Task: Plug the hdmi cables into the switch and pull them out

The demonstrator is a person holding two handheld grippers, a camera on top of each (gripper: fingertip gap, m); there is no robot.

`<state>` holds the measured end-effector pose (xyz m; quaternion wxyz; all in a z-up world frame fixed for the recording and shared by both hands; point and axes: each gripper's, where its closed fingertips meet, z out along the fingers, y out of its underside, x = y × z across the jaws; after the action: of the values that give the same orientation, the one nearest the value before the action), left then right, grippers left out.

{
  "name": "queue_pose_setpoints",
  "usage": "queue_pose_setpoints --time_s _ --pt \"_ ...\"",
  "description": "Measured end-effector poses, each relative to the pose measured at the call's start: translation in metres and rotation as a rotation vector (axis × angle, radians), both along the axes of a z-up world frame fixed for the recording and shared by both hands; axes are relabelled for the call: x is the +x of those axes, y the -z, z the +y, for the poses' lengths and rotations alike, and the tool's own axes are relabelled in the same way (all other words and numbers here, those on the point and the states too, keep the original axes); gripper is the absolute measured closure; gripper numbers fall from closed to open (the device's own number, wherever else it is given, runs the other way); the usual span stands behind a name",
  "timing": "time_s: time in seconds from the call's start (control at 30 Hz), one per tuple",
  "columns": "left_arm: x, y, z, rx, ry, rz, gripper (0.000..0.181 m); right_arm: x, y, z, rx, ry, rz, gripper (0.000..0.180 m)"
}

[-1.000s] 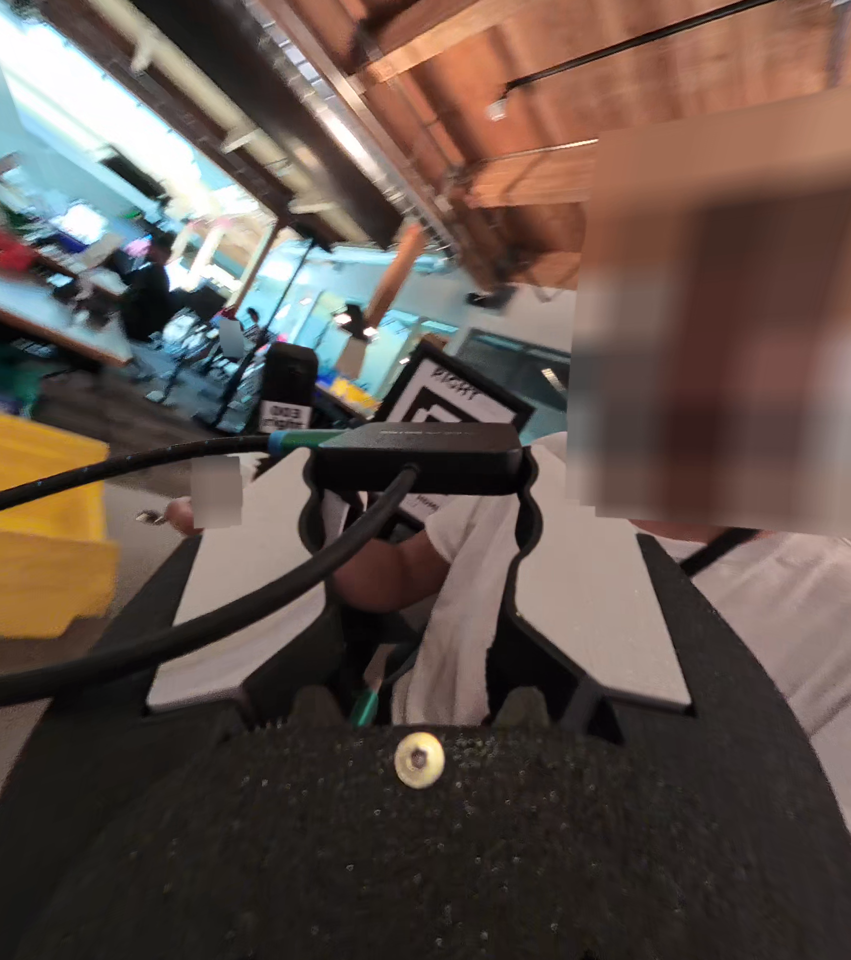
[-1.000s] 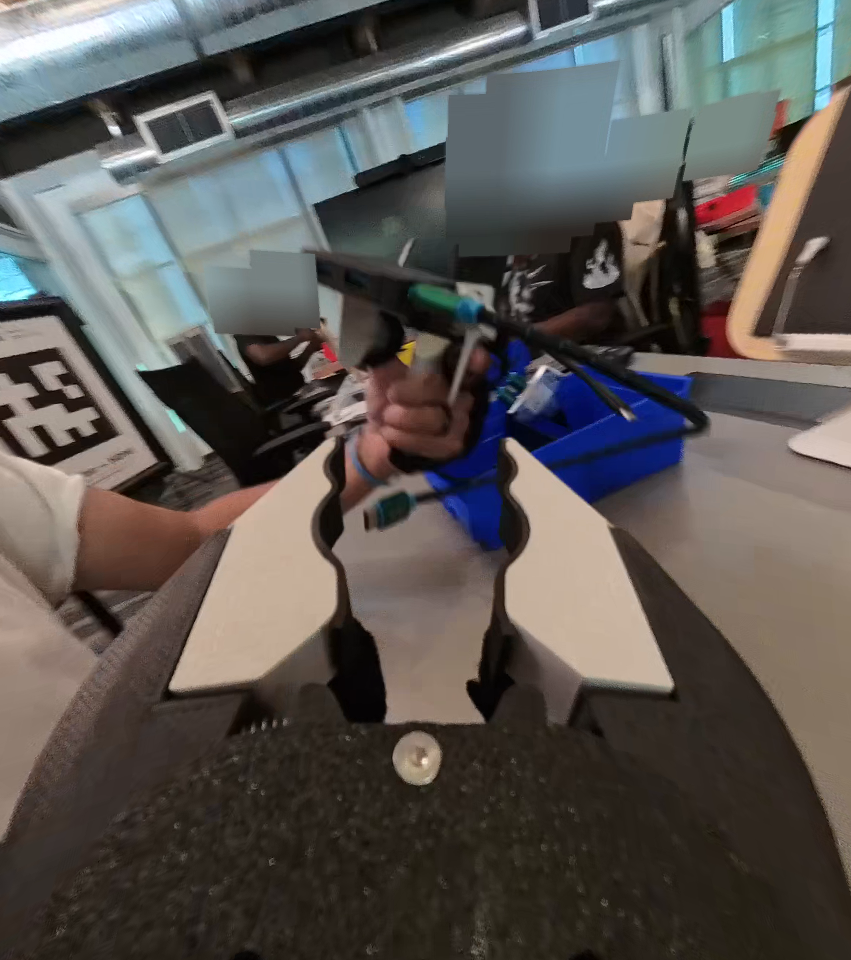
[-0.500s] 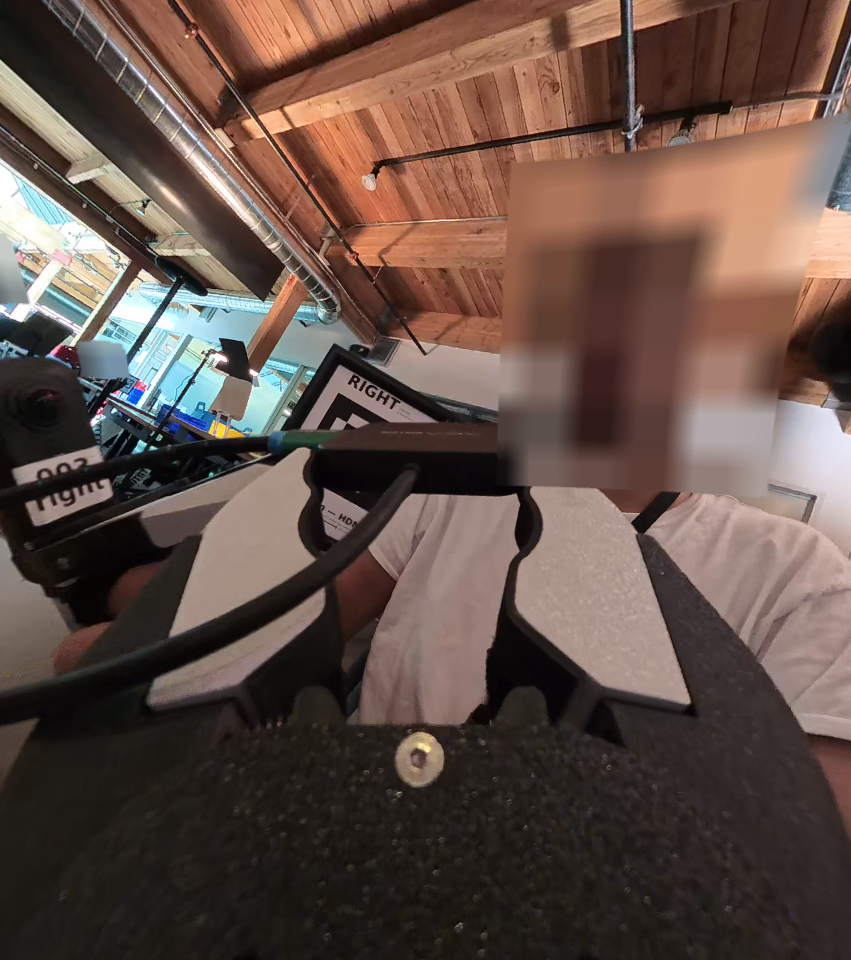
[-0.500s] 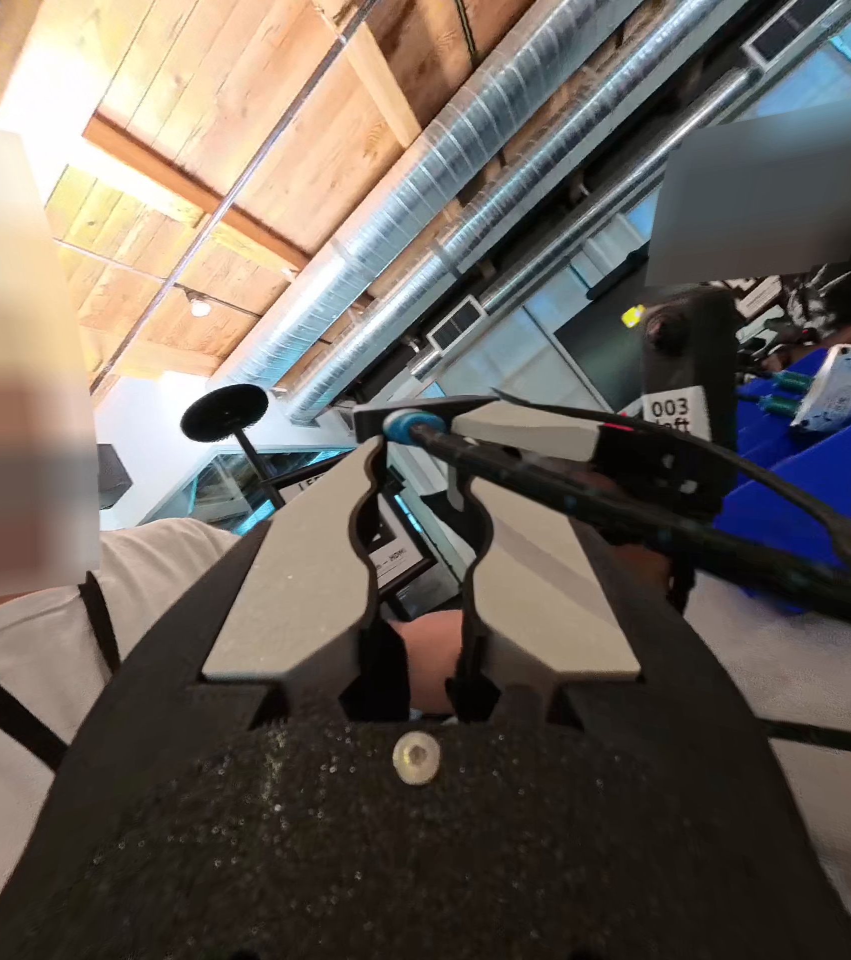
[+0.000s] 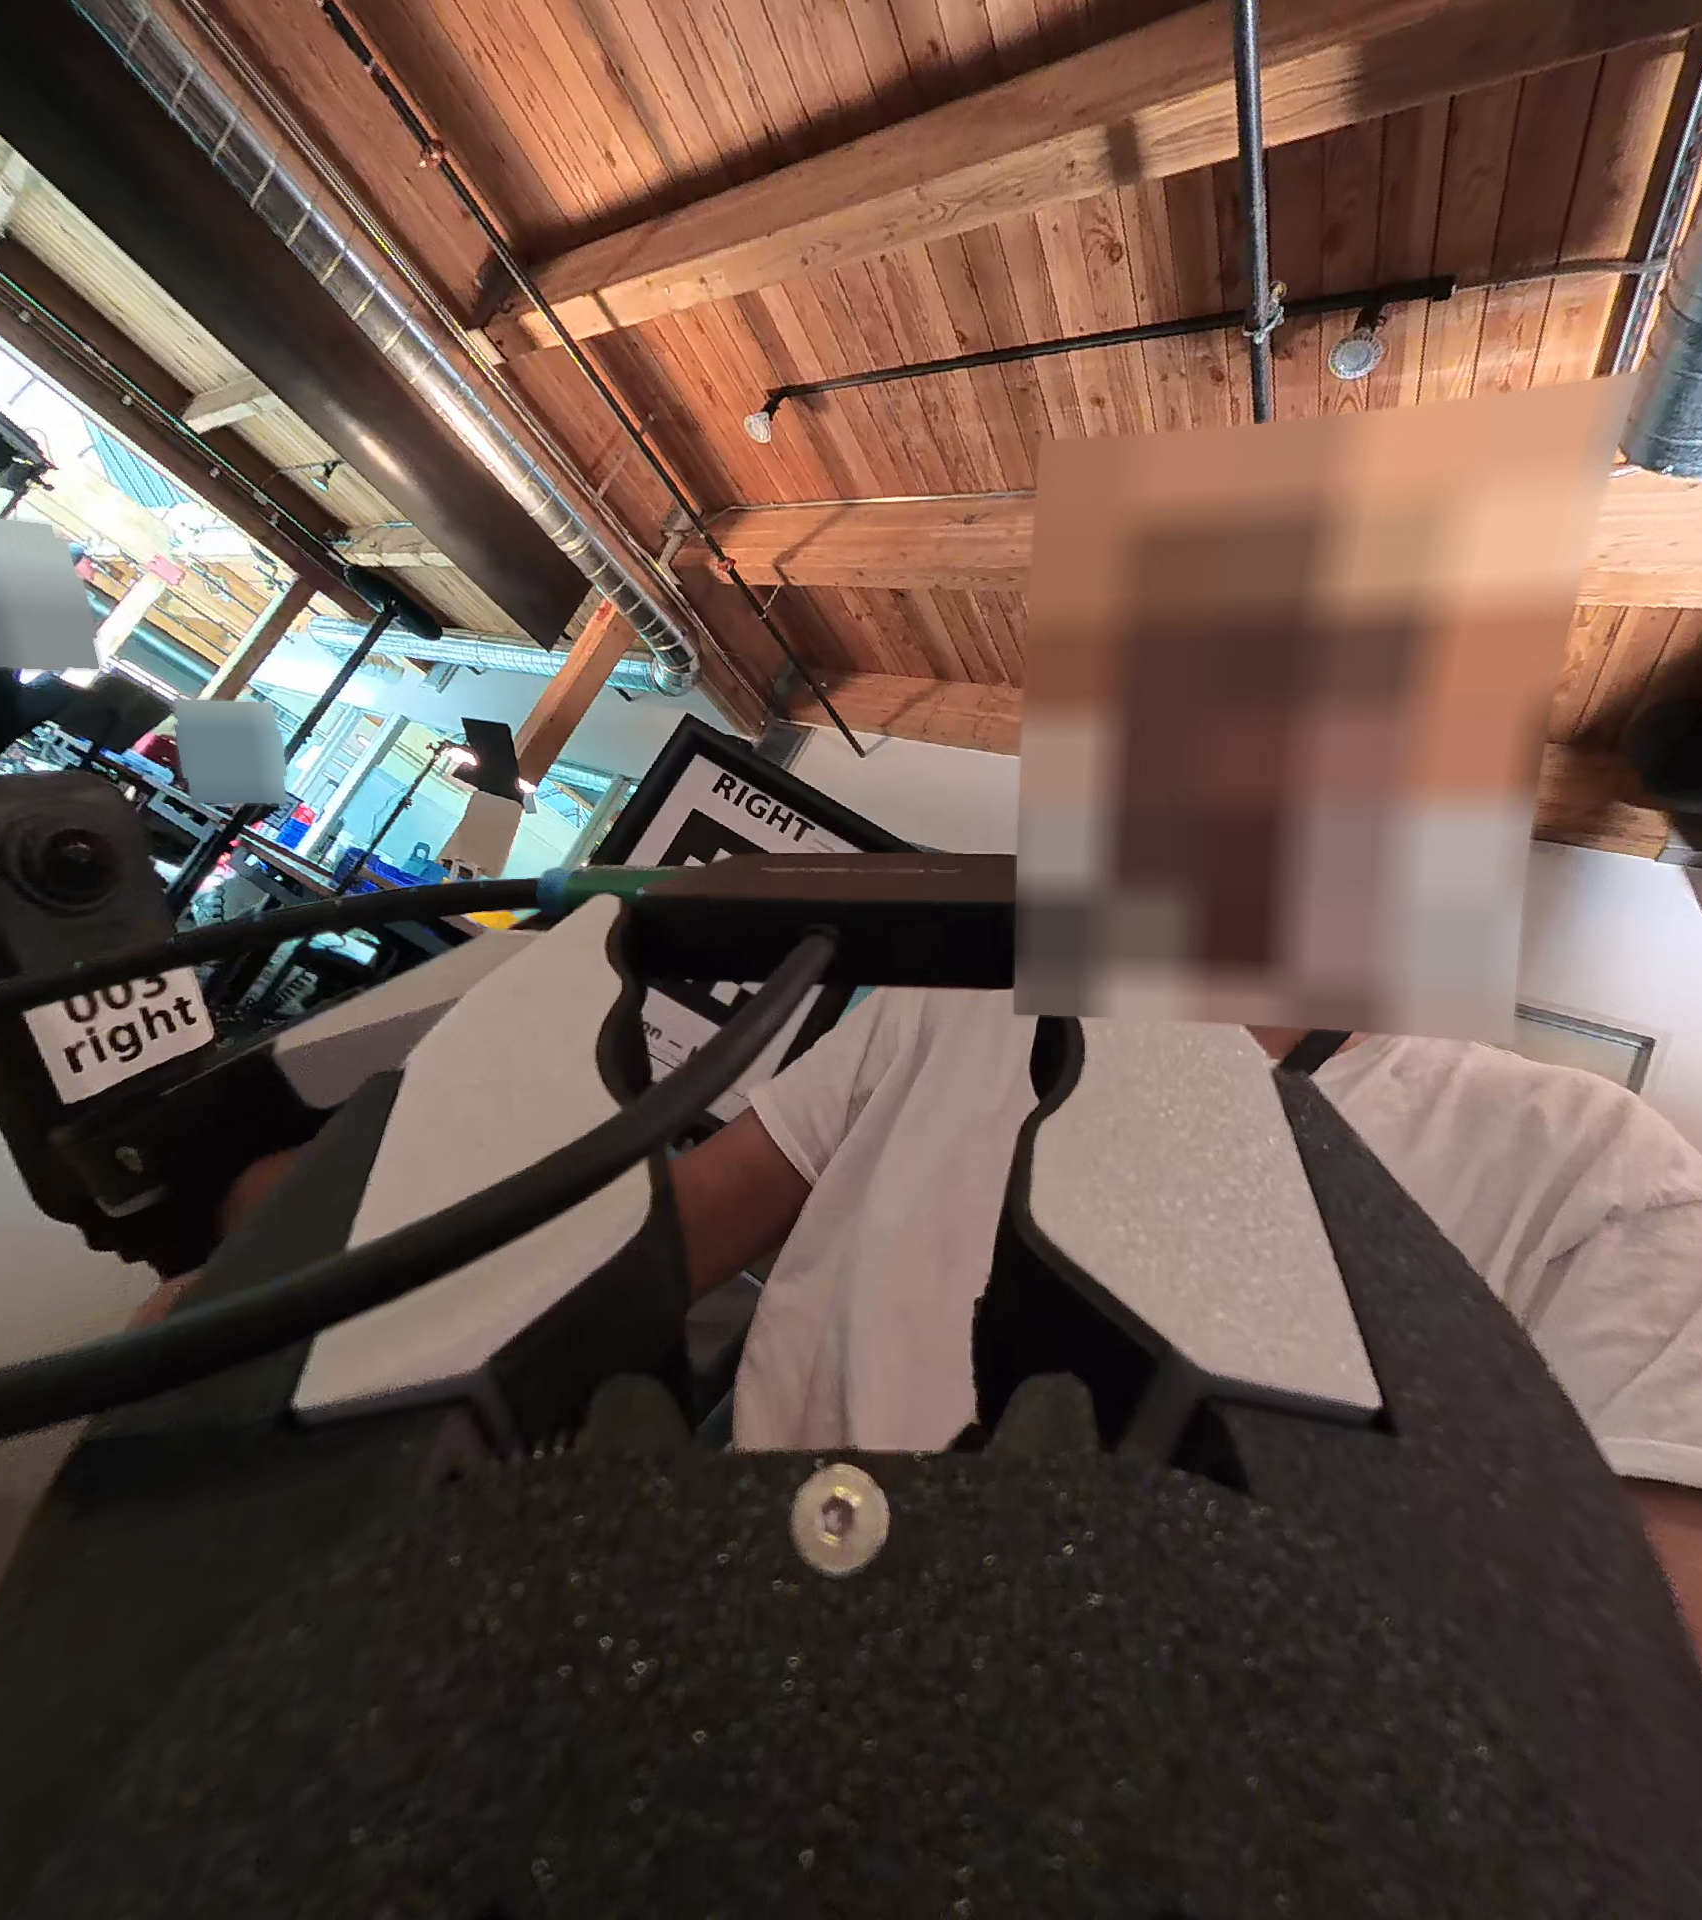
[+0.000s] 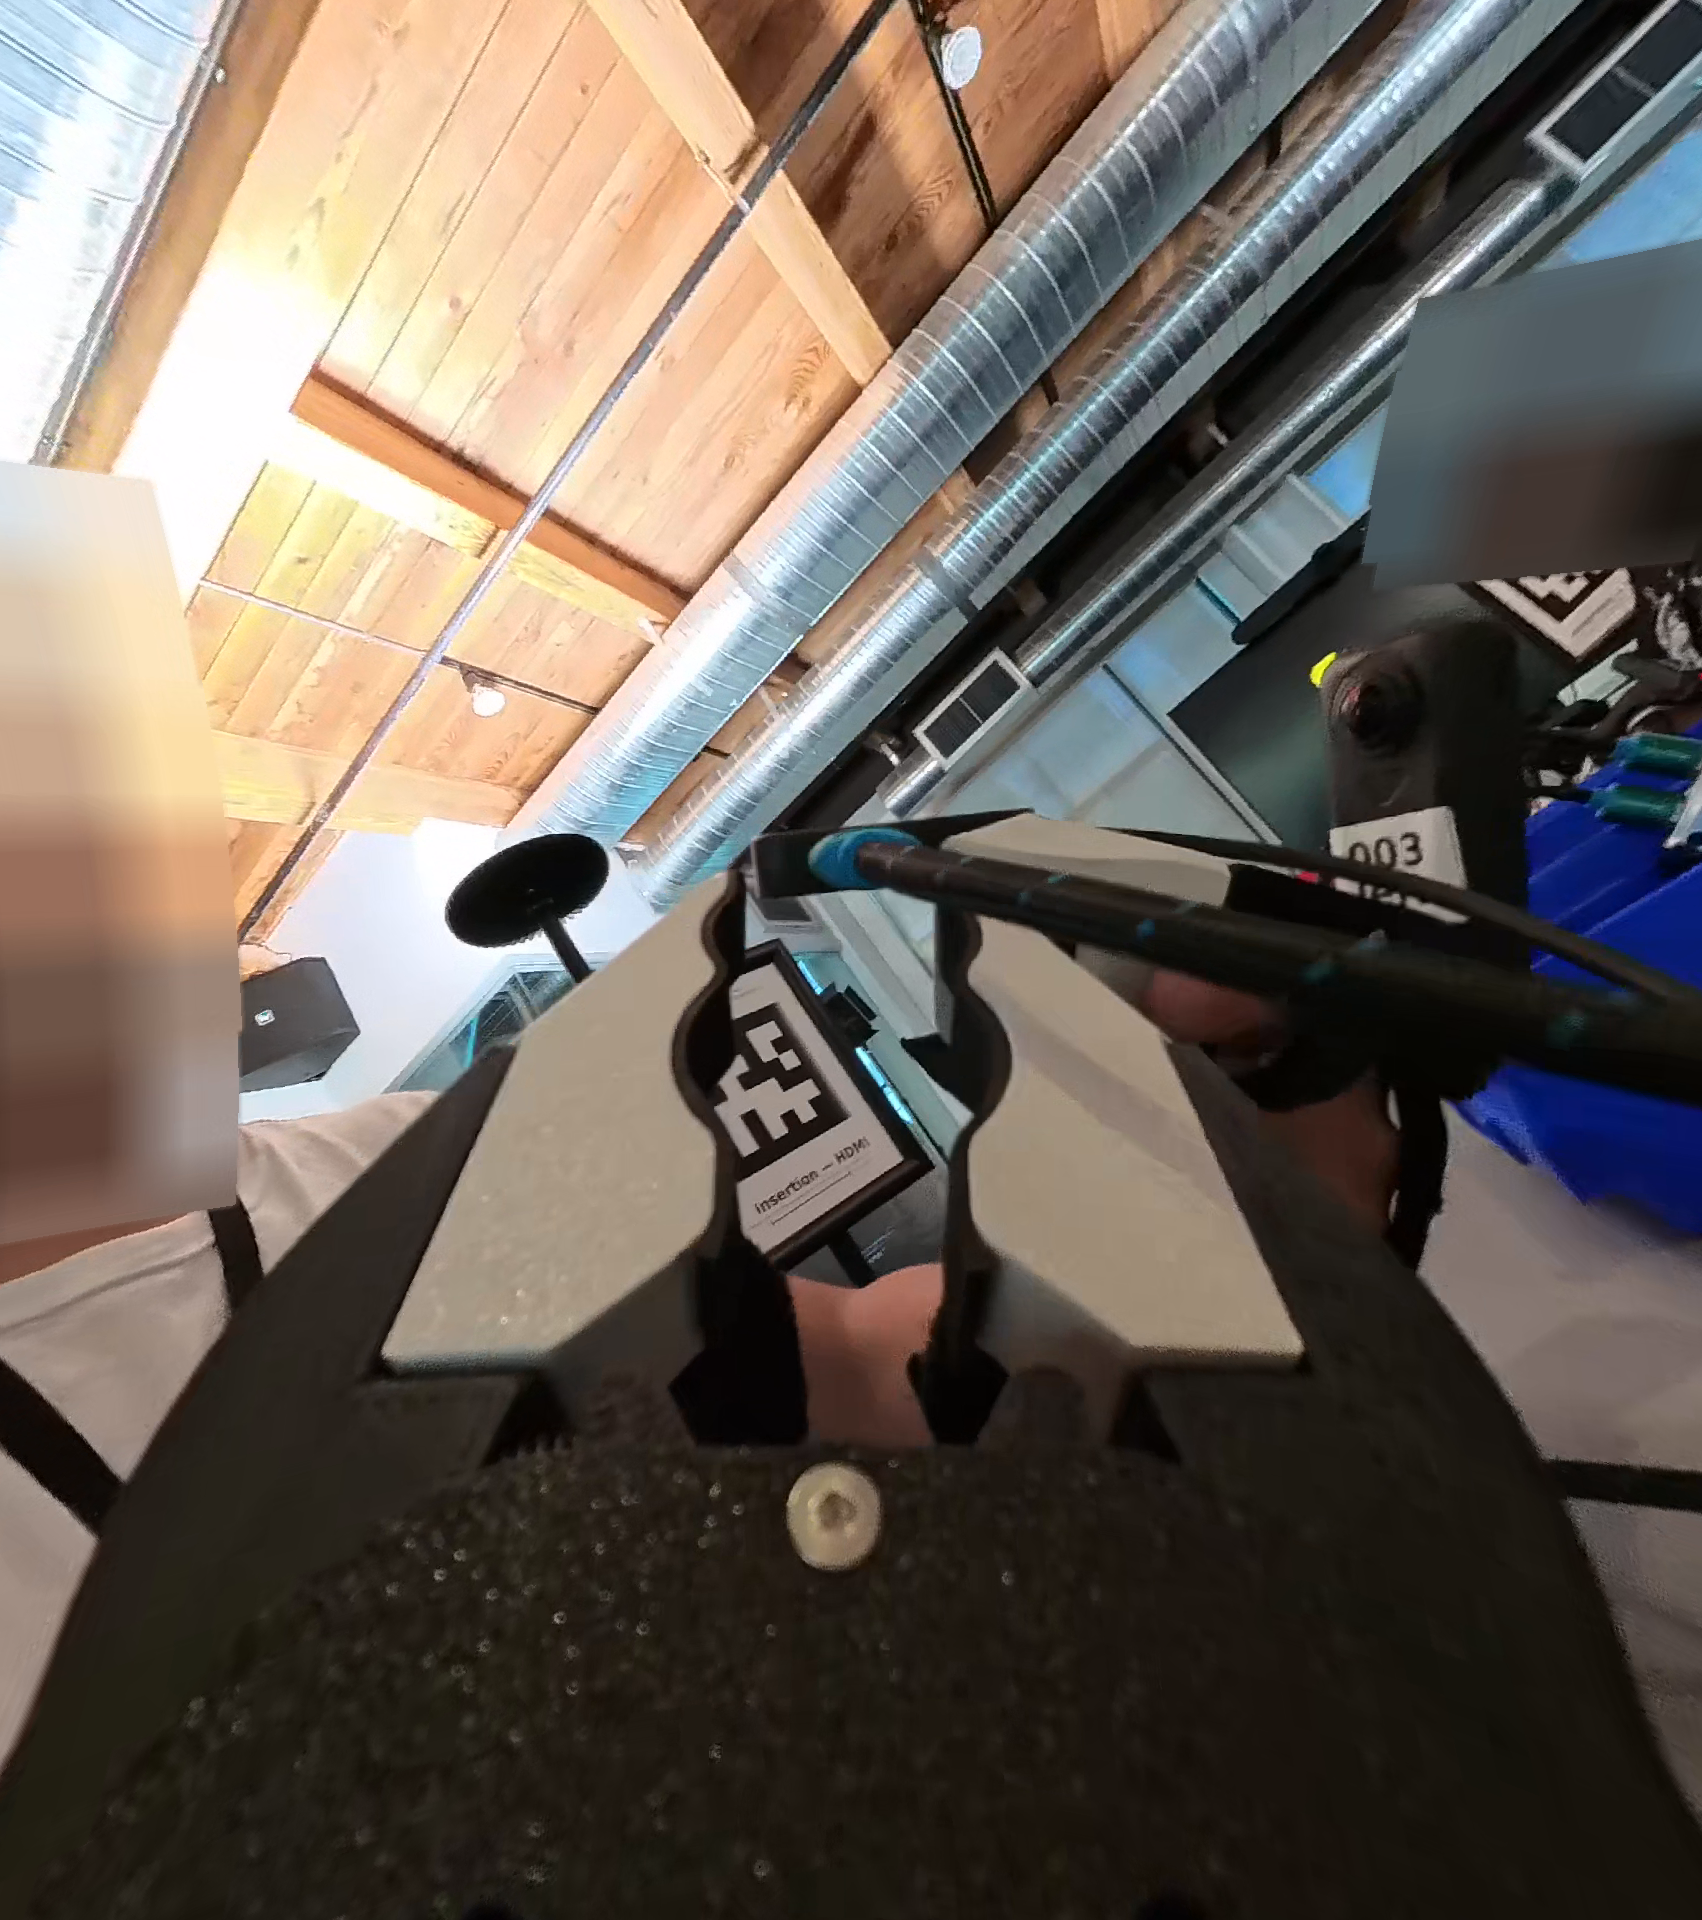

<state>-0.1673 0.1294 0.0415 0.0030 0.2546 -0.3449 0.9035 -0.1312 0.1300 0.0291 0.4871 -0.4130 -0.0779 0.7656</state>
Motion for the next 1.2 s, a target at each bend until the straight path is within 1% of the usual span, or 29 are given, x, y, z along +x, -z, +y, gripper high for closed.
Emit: queue_pose_setpoints --time_s 0.17,0.23,0.33,0.5,0.63,0.7,0.77,0.83,0.87,0.9,0.93,0.97,1.0,1.07,1.13,1.2 --pt "0.003 0.007 -0.004 -0.004 0.028 0.011 0.110 0.006 -0.002 -0.001 0.023 0.030 -0.023 0.143" --pt "0.004 0.008 -0.006 -0.007 0.040 0.013 0.110 0.006 0.002 0.000 0.019 0.022 -0.045 0.152" --pt "0.005 0.009 -0.009 -0.008 0.060 0.017 0.109 0.006 0.004 -0.002 0.031 0.025 -0.090 0.157" --pt "0.006 0.012 -0.009 -0.012 0.079 0.028 0.109 0.005 0.007 -0.003 0.026 0.003 -0.134 0.158" --pt "0.006 0.012 -0.010 -0.017 0.093 0.026 0.109 0.004 0.007 -0.004 0.016 -0.023 -0.119 0.159" --pt "0.008 0.011 -0.004 -0.047 0.073 0.035 0.109 0.005 0.006 -0.001 0.009 -0.009 -0.123 0.160" --pt "0.017 0.014 0.010 -0.072 -0.028 0.092 0.111 0.013 0.007 0.007 -0.001 0.036 -0.116 0.159" --pt "0.024 0.025 0.030 -0.040 -0.208 0.176 0.112 0.025 0.010 0.018 -0.019 0.138 -0.127 0.160" --pt "0.024 0.034 0.039 0.002 -0.303 0.225 0.109 0.029 0.014 0.025 -0.032 0.207 -0.160 0.160" --pt "0.023 0.043 0.048 0.045 -0.388 0.276 0.101 0.033 0.018 0.031 -0.043 0.270 -0.205 0.160" --pt "0.020 0.051 0.055 0.095 -0.464 0.325 0.097 0.034 0.023 0.035 -0.048 0.326 -0.263 0.160" --pt "0.016 0.061 0.059 0.179 -0.546 0.372 0.096 0.033 0.028 0.039 -0.041 0.389 -0.335 0.160" --pt "0.013 0.073 0.063 0.310 -0.654 0.428 0.097 0.031 0.035 0.043 -0.036 0.457 -0.419 0.160" --pt "0.004 0.095 0.074 0.637 -0.924 0.530 0.098 0.021 0.048 0.049 -0.020 0.554 -0.586 0.159" --pt "-0.010 0.105 0.082 0.961 -1.170 0.589 0.097 0.010 0.063 0.055 0.006 0.650 -0.760 0.159" --pt "-0.024 0.112 0.083 1.276 -1.328 0.636 0.110 -0.003 0.077 0.058 0.026 0.693 -0.893 0.160"
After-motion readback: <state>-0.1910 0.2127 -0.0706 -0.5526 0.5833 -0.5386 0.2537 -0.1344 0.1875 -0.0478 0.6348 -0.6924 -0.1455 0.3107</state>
